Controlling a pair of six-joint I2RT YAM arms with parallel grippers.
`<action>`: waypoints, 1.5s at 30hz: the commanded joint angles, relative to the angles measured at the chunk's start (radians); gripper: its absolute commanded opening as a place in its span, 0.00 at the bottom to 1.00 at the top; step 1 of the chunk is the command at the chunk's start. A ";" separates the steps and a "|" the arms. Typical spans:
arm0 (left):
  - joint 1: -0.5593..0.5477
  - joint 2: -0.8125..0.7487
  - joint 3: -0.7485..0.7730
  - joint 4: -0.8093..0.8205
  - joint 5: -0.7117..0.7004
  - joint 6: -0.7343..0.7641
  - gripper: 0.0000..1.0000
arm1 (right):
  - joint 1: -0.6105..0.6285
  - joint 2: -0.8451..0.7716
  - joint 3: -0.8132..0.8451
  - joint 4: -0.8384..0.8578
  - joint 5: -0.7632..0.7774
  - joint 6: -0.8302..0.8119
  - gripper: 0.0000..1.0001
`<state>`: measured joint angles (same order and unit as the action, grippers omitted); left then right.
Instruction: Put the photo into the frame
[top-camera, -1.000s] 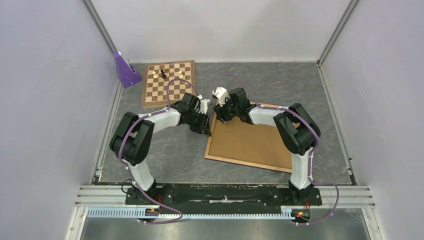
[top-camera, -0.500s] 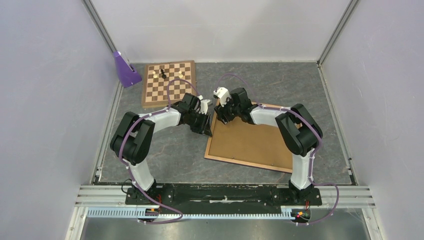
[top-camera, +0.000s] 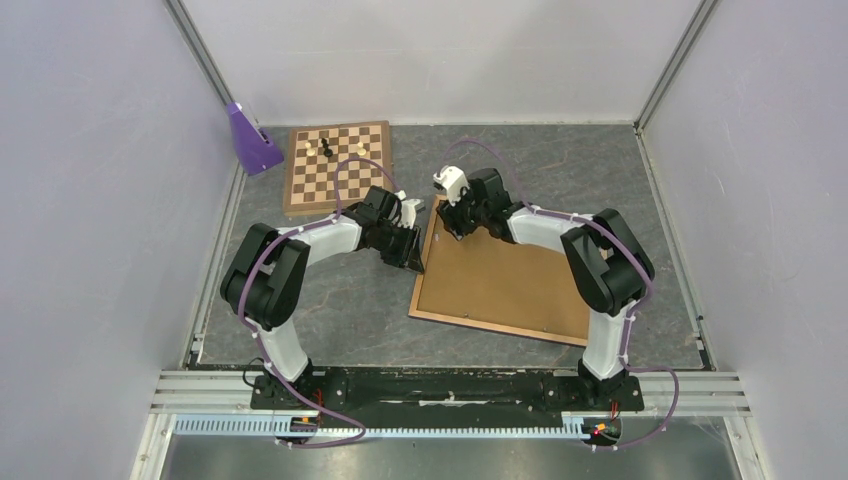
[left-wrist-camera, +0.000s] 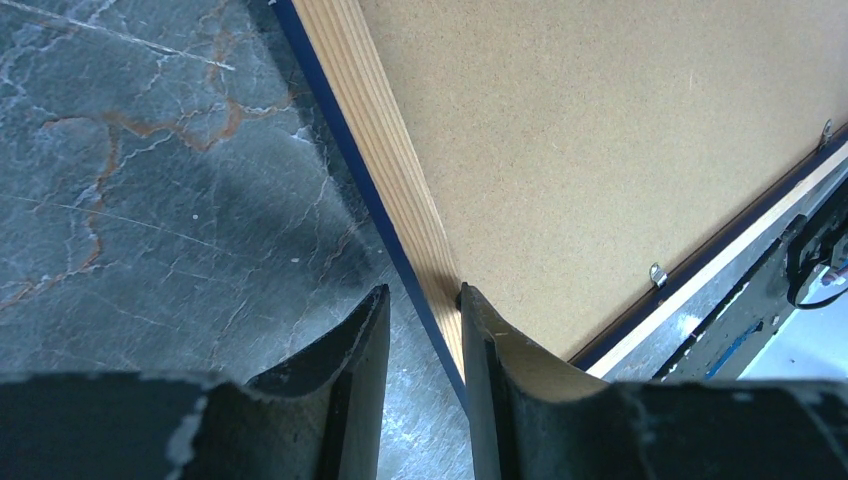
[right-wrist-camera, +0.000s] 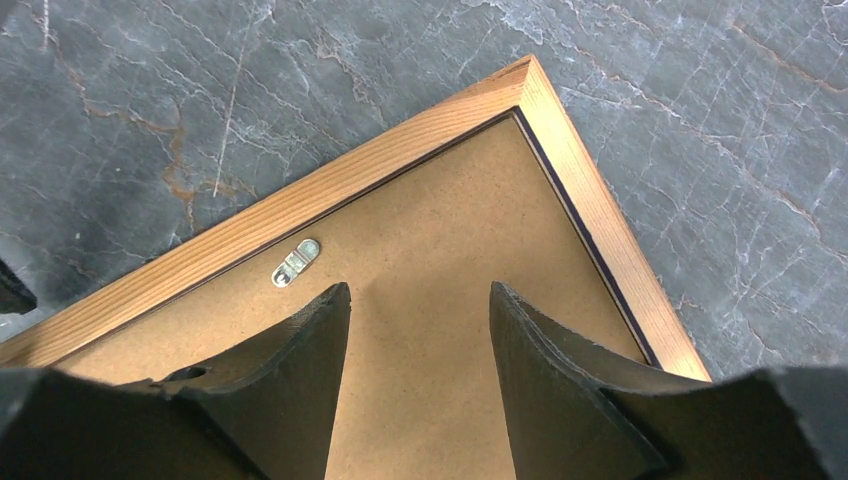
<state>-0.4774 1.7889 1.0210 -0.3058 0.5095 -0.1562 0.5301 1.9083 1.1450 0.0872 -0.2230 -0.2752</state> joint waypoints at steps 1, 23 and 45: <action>-0.001 0.015 0.017 -0.004 -0.011 -0.051 0.38 | 0.001 0.047 0.059 0.005 0.026 -0.033 0.56; 0.000 0.021 0.024 -0.009 -0.015 -0.051 0.37 | 0.040 0.069 0.000 0.046 -0.019 0.008 0.55; 0.006 0.023 0.024 -0.010 -0.010 -0.052 0.37 | 0.051 0.083 0.015 0.048 -0.070 0.007 0.55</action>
<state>-0.4770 1.7908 1.0245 -0.3084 0.5106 -0.1562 0.5697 1.9785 1.1610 0.1299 -0.2569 -0.2695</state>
